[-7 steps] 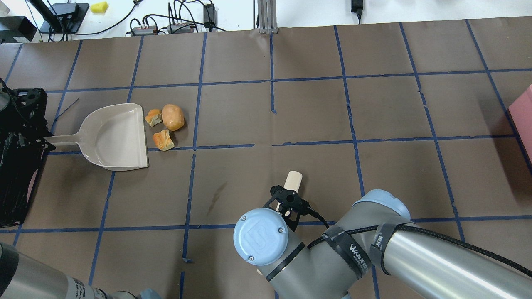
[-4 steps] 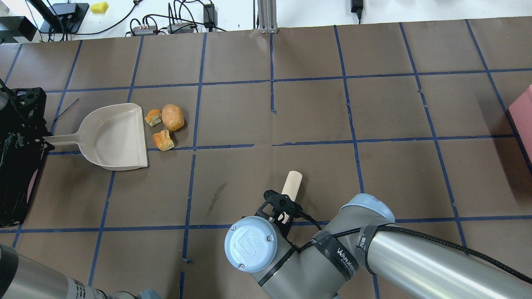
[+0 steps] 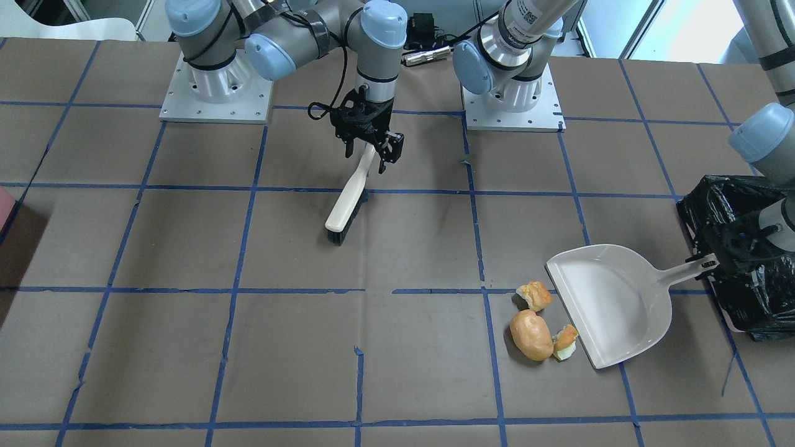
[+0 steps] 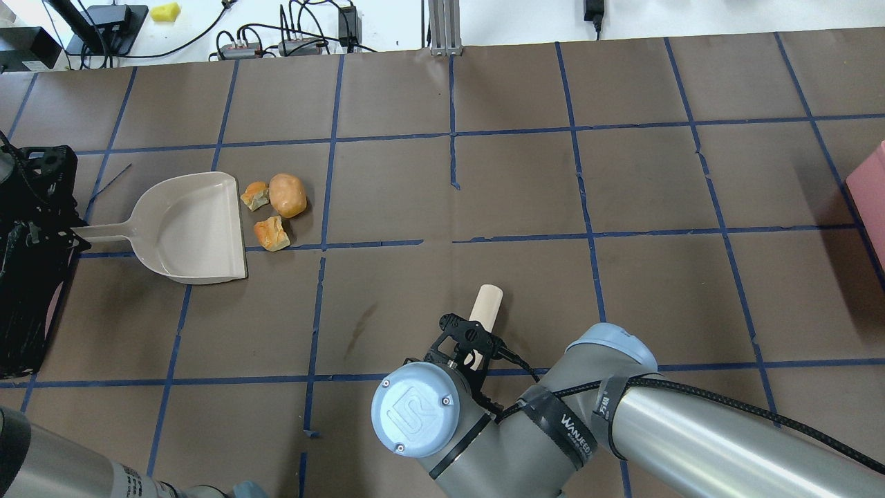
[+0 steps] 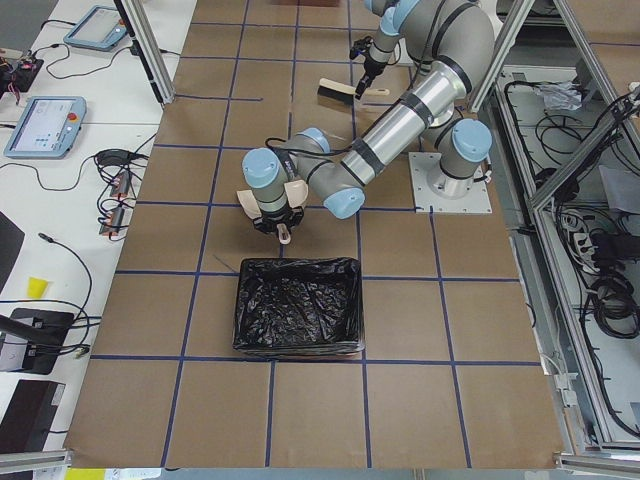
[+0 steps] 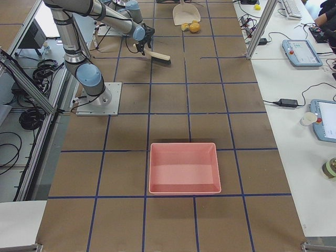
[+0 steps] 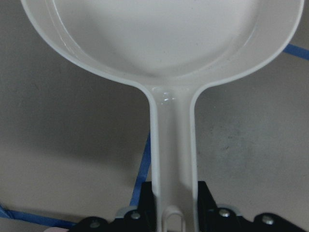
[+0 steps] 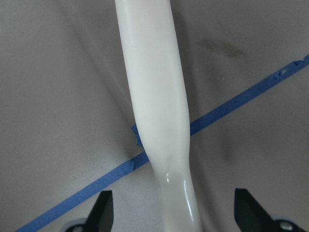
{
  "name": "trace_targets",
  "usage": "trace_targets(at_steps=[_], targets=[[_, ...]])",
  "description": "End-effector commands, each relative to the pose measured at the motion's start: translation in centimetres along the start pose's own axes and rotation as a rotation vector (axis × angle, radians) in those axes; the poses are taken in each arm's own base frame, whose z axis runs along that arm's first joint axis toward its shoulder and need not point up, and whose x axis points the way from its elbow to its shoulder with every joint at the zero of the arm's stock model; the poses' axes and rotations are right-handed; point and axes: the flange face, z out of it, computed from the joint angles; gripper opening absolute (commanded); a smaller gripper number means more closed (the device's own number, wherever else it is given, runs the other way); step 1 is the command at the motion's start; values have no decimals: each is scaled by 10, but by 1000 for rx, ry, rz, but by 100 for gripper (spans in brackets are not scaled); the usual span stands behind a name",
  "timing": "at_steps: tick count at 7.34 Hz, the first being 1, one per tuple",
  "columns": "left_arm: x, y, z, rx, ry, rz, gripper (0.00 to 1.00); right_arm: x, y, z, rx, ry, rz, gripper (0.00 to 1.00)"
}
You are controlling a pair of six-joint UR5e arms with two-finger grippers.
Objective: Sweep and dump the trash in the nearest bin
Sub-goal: 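Grasp the white brush handle with the right gripper and lift it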
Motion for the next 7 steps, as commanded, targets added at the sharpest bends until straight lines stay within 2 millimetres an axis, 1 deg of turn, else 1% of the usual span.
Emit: trace_targets(at_steps=[1, 2, 3, 5, 6, 7], targets=[[0, 1, -2, -1, -3, -1, 3, 1, 10, -2, -3, 1, -9, 87], [0, 1, -2, -2, -4, -2, 4, 1, 11, -1, -7, 8, -11, 85], [0, 1, -2, -2, -5, -3, 4, 0, 11, -2, -10, 4, -10, 72], [-1, 1, -2, -2, -6, -5, 4, 0, 13, -2, -23, -2, -10, 31], [-1, 1, -2, -1, -6, -6, 4, -1, 13, -4, -32, -7, -9, 18], [-1, 1, -2, -1, -6, -6, 4, -1, 11, -9, -29, -19, -13, 12]])
